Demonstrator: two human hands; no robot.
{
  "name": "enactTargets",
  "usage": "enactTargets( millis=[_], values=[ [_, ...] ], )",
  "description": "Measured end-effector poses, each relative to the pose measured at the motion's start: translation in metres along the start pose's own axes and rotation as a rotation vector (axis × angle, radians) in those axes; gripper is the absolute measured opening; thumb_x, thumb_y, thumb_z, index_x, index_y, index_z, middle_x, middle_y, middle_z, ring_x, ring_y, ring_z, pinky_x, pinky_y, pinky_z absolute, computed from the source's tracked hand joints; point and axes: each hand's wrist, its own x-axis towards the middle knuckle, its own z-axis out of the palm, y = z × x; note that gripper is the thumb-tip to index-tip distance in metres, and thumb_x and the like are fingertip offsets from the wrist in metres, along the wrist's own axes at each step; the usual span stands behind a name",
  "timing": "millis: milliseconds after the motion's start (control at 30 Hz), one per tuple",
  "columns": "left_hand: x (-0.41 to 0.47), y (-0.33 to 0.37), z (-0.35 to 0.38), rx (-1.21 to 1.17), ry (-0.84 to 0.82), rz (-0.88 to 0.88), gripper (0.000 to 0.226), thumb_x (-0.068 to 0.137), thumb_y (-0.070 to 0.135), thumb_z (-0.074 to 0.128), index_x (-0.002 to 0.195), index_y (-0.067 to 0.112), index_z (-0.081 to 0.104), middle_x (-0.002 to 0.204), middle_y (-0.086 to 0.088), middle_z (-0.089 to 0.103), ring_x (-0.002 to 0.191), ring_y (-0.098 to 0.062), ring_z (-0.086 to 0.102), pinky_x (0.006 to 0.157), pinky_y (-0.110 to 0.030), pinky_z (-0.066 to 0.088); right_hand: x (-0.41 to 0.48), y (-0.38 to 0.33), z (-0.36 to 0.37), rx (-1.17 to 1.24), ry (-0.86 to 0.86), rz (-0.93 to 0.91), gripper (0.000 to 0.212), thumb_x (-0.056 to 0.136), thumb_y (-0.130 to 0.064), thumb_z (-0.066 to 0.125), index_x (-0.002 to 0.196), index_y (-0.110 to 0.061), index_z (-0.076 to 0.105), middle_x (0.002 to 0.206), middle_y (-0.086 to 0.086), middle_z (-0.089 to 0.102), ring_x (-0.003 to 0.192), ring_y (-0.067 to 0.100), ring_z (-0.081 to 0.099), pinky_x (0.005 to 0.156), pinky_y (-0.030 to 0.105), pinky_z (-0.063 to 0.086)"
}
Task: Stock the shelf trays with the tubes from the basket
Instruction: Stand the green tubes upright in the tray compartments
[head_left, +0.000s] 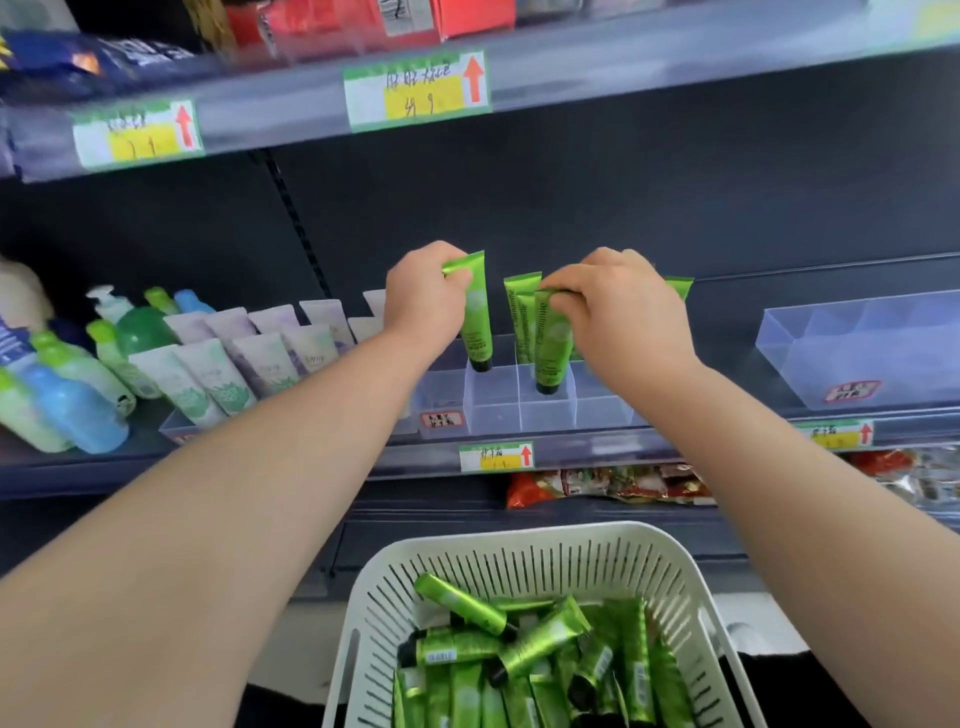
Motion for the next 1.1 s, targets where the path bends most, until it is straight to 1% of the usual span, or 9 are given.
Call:
enactTargets(
  millis=[300,400,500,633,733,833,933,1033,1100],
  values=[
    [0.034,-0.028,0.045,0.107,-0.121,-0.034,0.014,0.092,0.015,0.059,0.1,0.02,0.07,0.101,-0.003,0.068,0.095,-0.023,0.058,0.078,-0.031,0.044,0.02,0.014,0.028,0.004,-0.015,-0.022,0.024,0.097,-0.025,0.049,0.113,-0.03,0.067,0.105,-0.004,0.062,0.097,0.021,0.047,0.063,0.034,0.046],
    [0.035,-0.034,0.052,0.108,-0.152,-0.049,0.014,0.091,0.015,0.061,0.098,0.022,0.071,0.1,-0.002,0.068,0.094,-0.023,0.059,0.079,-0.03,0.045,0.022,0.017,0.031,0.009,-0.012,-0.033,0.025,0.096,-0.024,0.05,0.113,-0.028,0.068,0.103,-0.003,0.063,0.094,0.022,0.046,0.063,0.033,0.044],
    [0.033,-0.037,0.054,0.094,-0.155,-0.055,0.019,0.092,0.015,0.06,0.105,0.022,0.071,0.106,-0.002,0.069,0.099,-0.022,0.06,0.082,-0.029,0.046,0.024,0.016,0.033,0.002,-0.026,-0.034,0.025,0.097,-0.024,0.05,0.114,-0.028,0.067,0.105,-0.003,0.063,0.095,0.022,0.046,0.065,0.034,0.045],
    [0.028,-0.036,0.045,0.012,-0.105,-0.052,0.035,0.092,0.005,0.057,0.123,0.021,0.064,0.124,-0.003,0.063,0.115,-0.022,0.057,0.098,-0.036,0.046,0.03,0.007,0.035,0.003,-0.016,-0.026,0.026,0.097,-0.024,0.049,0.114,-0.03,0.067,0.105,-0.003,0.062,0.098,0.022,0.047,0.065,0.031,0.041],
    [0.02,-0.035,0.032,0.017,-0.068,0.001,0.04,0.091,-0.001,0.052,0.125,0.018,0.062,0.126,-0.006,0.06,0.117,-0.023,0.055,0.098,-0.038,0.046,0.04,-0.008,0.039,-0.006,-0.002,-0.049,0.027,0.096,-0.023,0.047,0.113,-0.029,0.067,0.106,-0.001,0.062,0.099,0.025,0.047,0.065,0.031,0.04],
    [0.009,-0.033,0.016,0.055,-0.067,0.057,0.038,0.09,-0.002,0.051,0.12,0.016,0.065,0.124,-0.005,0.061,0.115,-0.022,0.056,0.095,-0.033,0.046,0.052,-0.02,0.047,-0.038,0.006,-0.061,0.027,0.096,-0.023,0.046,0.114,-0.028,0.066,0.106,0.001,0.062,0.099,0.026,0.047,0.066,0.033,0.041],
    [-0.009,-0.035,0.006,0.076,-0.077,0.104,0.037,0.089,-0.003,0.05,0.114,0.017,0.069,0.121,-0.003,0.062,0.109,-0.021,0.057,0.088,-0.024,0.044,0.064,-0.028,0.057,-0.089,0.02,-0.066,0.028,0.095,-0.019,0.046,0.113,-0.026,0.066,0.103,0.003,0.062,0.098,0.028,0.047,0.063,0.032,0.034],
    [-0.026,-0.043,0.0,0.112,-0.124,0.139,0.036,0.088,-0.004,0.053,0.109,0.018,0.071,0.12,0.0,0.063,0.107,-0.018,0.057,0.084,-0.02,0.04,0.073,-0.03,0.07,-0.139,-0.031,-0.066,0.03,0.092,-0.015,0.049,0.116,-0.025,0.065,0.105,0.006,0.061,0.101,0.031,0.047,0.067,0.032,0.033],
    [-0.031,-0.049,-0.005,0.148,-0.162,0.164,0.036,0.087,-0.006,0.054,0.107,0.019,0.071,0.118,0.0,0.063,0.106,-0.018,0.057,0.086,-0.024,0.044,0.077,-0.029,0.079,-0.163,-0.092,-0.053,0.029,0.093,-0.016,0.049,0.116,-0.023,0.065,0.107,0.007,0.061,0.104,0.032,0.047,0.073,0.035,0.036]
  ],
)
